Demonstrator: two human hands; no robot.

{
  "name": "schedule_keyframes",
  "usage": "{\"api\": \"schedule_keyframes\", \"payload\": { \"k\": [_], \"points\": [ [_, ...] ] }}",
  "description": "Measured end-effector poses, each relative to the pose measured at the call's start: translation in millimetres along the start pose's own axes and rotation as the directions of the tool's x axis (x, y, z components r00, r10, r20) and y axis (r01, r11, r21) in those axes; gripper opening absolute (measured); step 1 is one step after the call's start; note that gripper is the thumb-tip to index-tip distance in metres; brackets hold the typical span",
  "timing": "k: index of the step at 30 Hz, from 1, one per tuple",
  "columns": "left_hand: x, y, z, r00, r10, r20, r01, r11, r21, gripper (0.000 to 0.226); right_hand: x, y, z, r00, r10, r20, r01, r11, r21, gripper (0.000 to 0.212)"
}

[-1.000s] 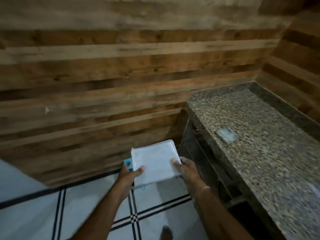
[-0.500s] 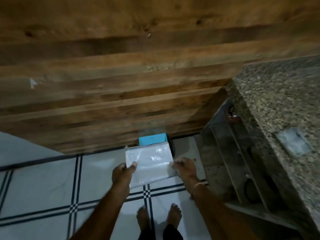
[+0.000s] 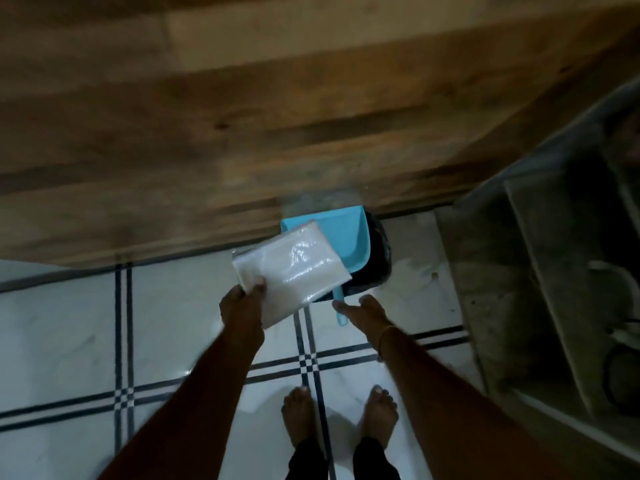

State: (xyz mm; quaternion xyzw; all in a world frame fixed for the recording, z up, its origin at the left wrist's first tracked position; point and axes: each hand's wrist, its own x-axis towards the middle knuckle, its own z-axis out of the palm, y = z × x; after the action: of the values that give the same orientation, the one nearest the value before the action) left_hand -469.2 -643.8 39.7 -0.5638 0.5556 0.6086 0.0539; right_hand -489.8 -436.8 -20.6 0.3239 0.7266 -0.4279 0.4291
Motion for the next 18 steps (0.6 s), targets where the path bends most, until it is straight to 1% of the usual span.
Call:
{"api": "schedule_keyframes", "payload": {
  "k": [2,3,5,6,7,10,13,14,16,18],
  "points": [
    [35,-20,12,1.000,-0.024,0.001,0.024,1.000,-0.018,0.041,38,9,18,0.998,0.046,0.030,-0.048,0.997,0.057,0.086],
    [48,-27,17,1.000,-0.030,0.005,0.030,0.999,-0.030,0.042,53,11,25,0.997,0.059,0.041,-0.063,0.994,0.094,0.086],
    [69,-40,23,0.999,-0.045,0.011,0.045,0.997,-0.056,0.038,80,16,43,0.998,0.052,0.046,-0.059,0.986,0.156,0.088],
    [77,-44,25,0.999,-0.050,0.011,0.050,0.996,-0.070,0.035,90,18,50,0.998,0.053,0.031,-0.057,0.984,0.166,0.086],
    [83,-48,26,0.999,-0.051,0.008,0.051,0.995,-0.085,0.032,100,22,57,0.999,0.048,0.013,-0.049,0.985,0.163,0.077],
    [90,-56,30,0.997,-0.071,0.016,0.073,0.988,-0.134,0.026,115,35,65,0.998,-0.017,-0.055,0.026,0.984,0.179,0.042],
    [80,-58,32,0.993,-0.117,0.014,0.117,0.980,-0.160,0.025,90,54,52,0.994,-0.066,-0.085,0.085,0.967,0.241,0.012],
    [75,-57,32,0.990,-0.140,0.013,0.141,0.974,-0.178,0.026,79,65,45,0.987,-0.080,-0.137,0.112,0.963,0.244,0.010],
    [64,-51,36,0.985,-0.169,0.019,0.169,0.963,-0.207,0.023,49,87,27,0.961,-0.072,-0.268,0.129,0.971,0.202,0.015],
    [53,-43,42,0.988,-0.155,0.003,0.152,0.966,-0.208,0.016,22,108,9,0.927,-0.062,-0.370,0.110,0.988,0.109,0.016]
  ]
}}
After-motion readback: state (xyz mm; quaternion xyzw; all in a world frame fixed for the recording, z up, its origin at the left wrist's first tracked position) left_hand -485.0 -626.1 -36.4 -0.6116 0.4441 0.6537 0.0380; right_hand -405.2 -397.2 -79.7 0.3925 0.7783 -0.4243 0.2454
